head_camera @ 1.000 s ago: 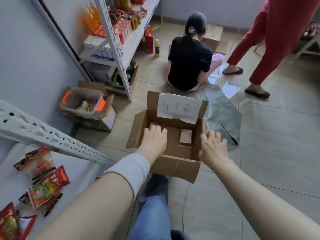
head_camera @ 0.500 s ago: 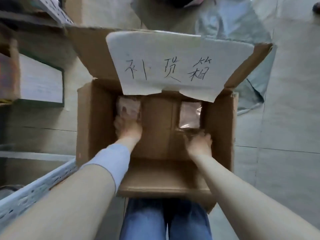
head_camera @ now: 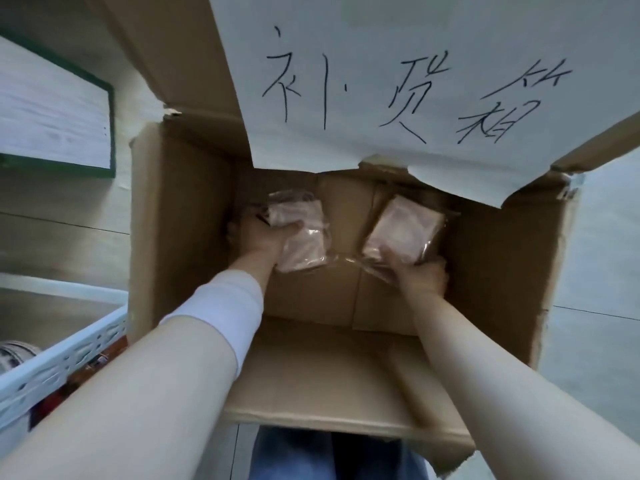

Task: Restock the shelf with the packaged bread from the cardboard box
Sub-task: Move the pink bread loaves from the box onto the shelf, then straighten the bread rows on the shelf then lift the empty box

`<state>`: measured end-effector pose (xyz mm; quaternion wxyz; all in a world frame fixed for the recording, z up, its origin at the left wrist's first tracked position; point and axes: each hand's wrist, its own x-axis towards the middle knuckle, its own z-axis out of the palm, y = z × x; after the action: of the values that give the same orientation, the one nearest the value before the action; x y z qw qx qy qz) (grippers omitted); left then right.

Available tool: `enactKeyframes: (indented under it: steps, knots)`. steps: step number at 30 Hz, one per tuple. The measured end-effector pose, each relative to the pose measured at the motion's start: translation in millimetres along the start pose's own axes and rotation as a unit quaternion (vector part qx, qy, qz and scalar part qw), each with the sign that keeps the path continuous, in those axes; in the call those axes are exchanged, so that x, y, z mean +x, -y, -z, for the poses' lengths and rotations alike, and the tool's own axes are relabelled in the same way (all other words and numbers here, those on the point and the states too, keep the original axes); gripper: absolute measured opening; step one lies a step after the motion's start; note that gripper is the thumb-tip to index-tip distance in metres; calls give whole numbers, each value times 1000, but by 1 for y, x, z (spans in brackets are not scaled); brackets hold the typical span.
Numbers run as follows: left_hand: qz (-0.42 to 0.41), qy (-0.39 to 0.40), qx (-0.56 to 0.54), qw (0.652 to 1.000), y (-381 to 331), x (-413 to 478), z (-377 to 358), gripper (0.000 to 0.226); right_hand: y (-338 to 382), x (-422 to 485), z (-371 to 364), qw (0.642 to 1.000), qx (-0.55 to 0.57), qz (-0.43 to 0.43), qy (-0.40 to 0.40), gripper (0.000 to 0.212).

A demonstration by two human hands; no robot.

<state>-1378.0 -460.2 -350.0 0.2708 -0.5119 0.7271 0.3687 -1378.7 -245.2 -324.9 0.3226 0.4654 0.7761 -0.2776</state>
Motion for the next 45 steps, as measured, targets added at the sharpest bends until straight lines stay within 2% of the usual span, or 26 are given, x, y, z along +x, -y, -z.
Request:
enactKeyframes:
  steps: [3, 8, 10, 13, 14, 18, 22, 24, 27, 31, 33, 35, 40, 43, 45]
  knots:
    - [-17, 55, -124, 991, 4, -13, 6, 73, 4, -6, 5, 999, 42, 13, 20, 96]
    - [-72, 47, -203, 975, 18, -67, 32, 73, -14, -40, 26, 994, 47, 77, 60, 83]
    - [-109, 61, -245, 961, 27, -95, 47, 54, -29, -59, 42, 987, 75, 112, 87, 70]
    - [-160, 50, -284, 944, 42, -148, 82, 10, -52, -99, 73, 968, 115, 153, 161, 42]
    - [-177, 35, -288, 940, 49, -169, 96, 6, -61, -114, 86, 960, 123, 172, 181, 34]
    - [-184, -6, -362, 914, 86, -271, 160, 12, -94, -195, 142, 937, 98, 242, 231, 19]
    - [-206, -75, -450, 866, 136, -385, 247, 29, -110, -310, 184, 908, 57, 328, 254, 33]
    - [-233, -126, -472, 841, 169, -437, 295, 32, -113, -374, 192, 885, 41, 371, 279, 40]
    - [-271, -232, -491, 795, 228, -508, 367, 19, -118, -471, 188, 838, 6, 442, 320, 39]
    - [-308, -379, -505, 712, 326, -591, 452, 8, -145, -604, 160, 756, -36, 538, 372, 24]
    - [-312, -427, -500, 686, 383, -629, 486, 10, -167, -668, 141, 711, -50, 582, 391, 14]
    - [-300, -469, -496, 667, 442, -665, 513, 14, -193, -727, 120, 667, -66, 611, 421, 13]
    - [-238, -559, -483, 631, 582, -712, 562, 11, -253, -856, 46, 570, -106, 650, 491, 28]
    - [-183, -595, -502, 600, 645, -708, 576, 12, -284, -915, -3, 539, -136, 660, 505, 30]
    - [-142, -614, -535, 563, 680, -697, 585, 22, -301, -946, -36, 527, -159, 667, 501, 33]
